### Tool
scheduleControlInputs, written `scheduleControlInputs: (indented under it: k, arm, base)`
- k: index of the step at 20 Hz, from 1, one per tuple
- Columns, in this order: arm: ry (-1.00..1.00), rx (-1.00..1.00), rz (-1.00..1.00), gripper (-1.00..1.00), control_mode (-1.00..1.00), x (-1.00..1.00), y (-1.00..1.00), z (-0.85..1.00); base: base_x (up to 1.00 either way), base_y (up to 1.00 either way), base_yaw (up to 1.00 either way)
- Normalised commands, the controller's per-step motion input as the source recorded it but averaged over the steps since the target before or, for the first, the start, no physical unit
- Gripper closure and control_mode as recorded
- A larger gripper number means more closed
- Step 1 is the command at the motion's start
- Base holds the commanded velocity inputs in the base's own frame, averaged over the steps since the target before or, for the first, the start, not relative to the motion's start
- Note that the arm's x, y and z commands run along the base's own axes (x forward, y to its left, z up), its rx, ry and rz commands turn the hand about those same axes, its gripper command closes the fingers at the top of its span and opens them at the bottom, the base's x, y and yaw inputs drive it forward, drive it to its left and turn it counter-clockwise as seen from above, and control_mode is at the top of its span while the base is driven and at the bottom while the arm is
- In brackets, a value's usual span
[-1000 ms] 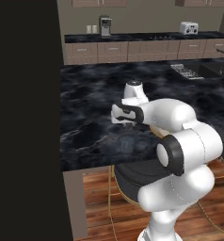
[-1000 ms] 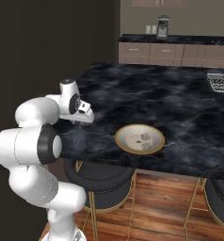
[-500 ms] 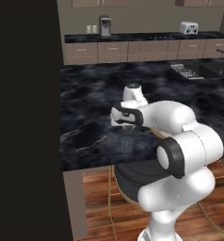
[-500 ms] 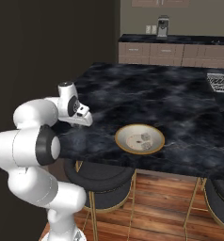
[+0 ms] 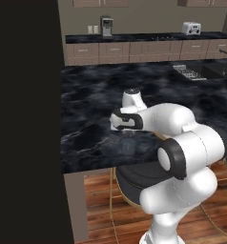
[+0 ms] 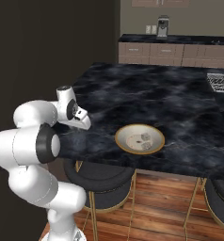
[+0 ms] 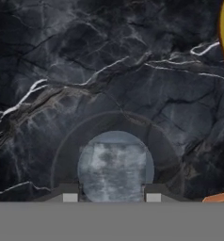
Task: There are four ice cubes in the ice bowl. Place two ice cubes in each glass of water.
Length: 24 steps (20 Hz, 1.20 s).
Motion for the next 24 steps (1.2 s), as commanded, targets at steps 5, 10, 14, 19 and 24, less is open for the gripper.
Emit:
scheduleControlInputs:
  k: [5,10,14,19,24]
  arm:
    - [0.0,0.0,-0.05,1.0,-1.0,0.06,0.0,-0.03]
    - [0.0,0.0,-0.04,1.0,-1.0,0.01,0.0,0.0]
    - [0.0,0.0,-0.03,-1.0,-1.0,0.0,0.0,0.0]
    - [0.0,0.0,-0.03,-1.0,-1.0,0.01,0.0,0.0]
    - [0.0,0.0,-0.04,-1.0,-1.0,0.01,0.0,0.0]
  base:
    - [0.0,0.0,0.0]
    - [0.0,0.0,0.0]
    - [0.0,0.0,0.0]
    - [0.0,0.0,0.0]
    - [0.0,0.0,0.0]
